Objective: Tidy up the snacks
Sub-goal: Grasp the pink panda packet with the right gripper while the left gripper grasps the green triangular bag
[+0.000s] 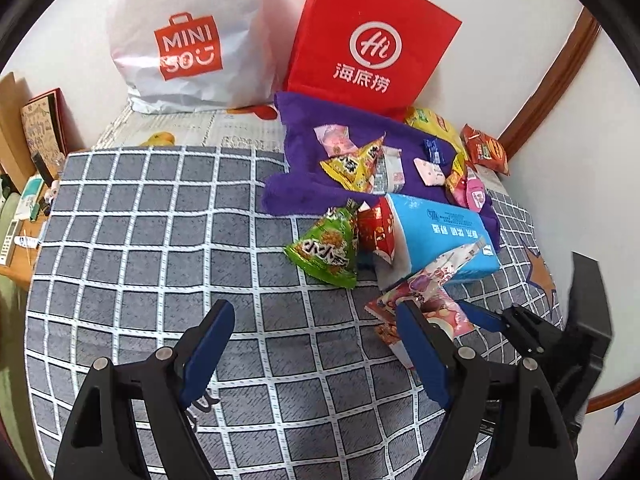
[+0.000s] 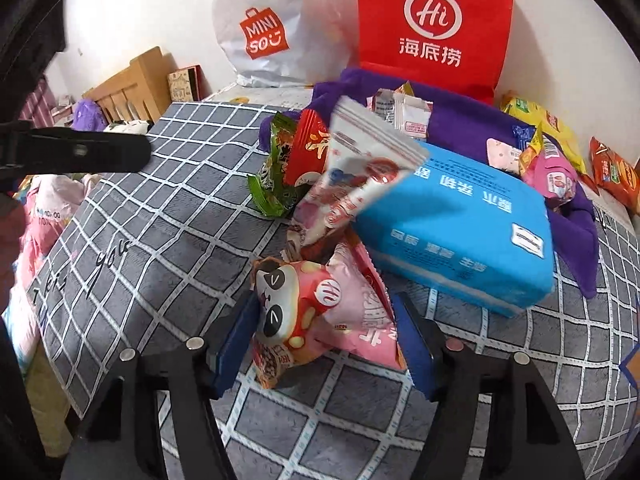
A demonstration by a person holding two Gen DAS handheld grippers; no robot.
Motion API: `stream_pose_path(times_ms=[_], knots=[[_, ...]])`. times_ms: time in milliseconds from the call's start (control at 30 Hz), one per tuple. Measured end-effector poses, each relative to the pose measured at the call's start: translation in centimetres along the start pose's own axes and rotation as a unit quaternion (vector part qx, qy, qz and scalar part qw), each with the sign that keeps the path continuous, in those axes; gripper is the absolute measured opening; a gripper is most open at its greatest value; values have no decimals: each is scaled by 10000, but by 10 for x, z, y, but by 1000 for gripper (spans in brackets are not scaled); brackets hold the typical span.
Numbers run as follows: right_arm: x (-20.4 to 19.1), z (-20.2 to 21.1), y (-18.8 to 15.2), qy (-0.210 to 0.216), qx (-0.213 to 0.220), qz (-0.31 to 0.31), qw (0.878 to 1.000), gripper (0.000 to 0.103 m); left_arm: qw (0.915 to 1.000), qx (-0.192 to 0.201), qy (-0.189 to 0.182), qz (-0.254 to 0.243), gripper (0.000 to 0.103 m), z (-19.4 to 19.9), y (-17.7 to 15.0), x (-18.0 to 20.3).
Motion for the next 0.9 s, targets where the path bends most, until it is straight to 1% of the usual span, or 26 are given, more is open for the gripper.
stream_pose_path(times_ms=[200,267,333,400,500,667,767,900], knots=[[17,24,-13,-188,190,-110,9996,63,9997,-62,148,-185,81,-19,-3,12],[28,34,-18,-245,279,-244,9990,63,9989,-46,316,-331,81,-27,-3,17],[43,42,-24,-391,334,-423,9978,64,9979,-68,474,-438,81,-36,-3,19],[57,47,-30,-543,354,-624,9959,64,9970,-31,619,-454,81,-45,-3,18],[78,50,-38,-798,372,-894,9921,64,9963,-62,733,-435,81,-59,-1,17],[107,47,-48,-975,349,-1183,9876,64,9955,-174,820,-441,81,-82,6,16],[124,47,-48,-871,461,-1442,9846,64,9956,-122,801,-472,81,-91,11,18],[134,42,-45,-775,555,-1627,9821,70,9945,-104,882,-550,81,-104,16,19]])
Point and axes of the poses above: each gripper's, at about its wrist camera, not at the fingertips, and z roughly against the way its jaws point, x to its right, y to its top, the point moved 2 cm from there along -z, roughly the way its jaws point, and after that the axes turned 2 degrees about x, right-handed, at the moved point
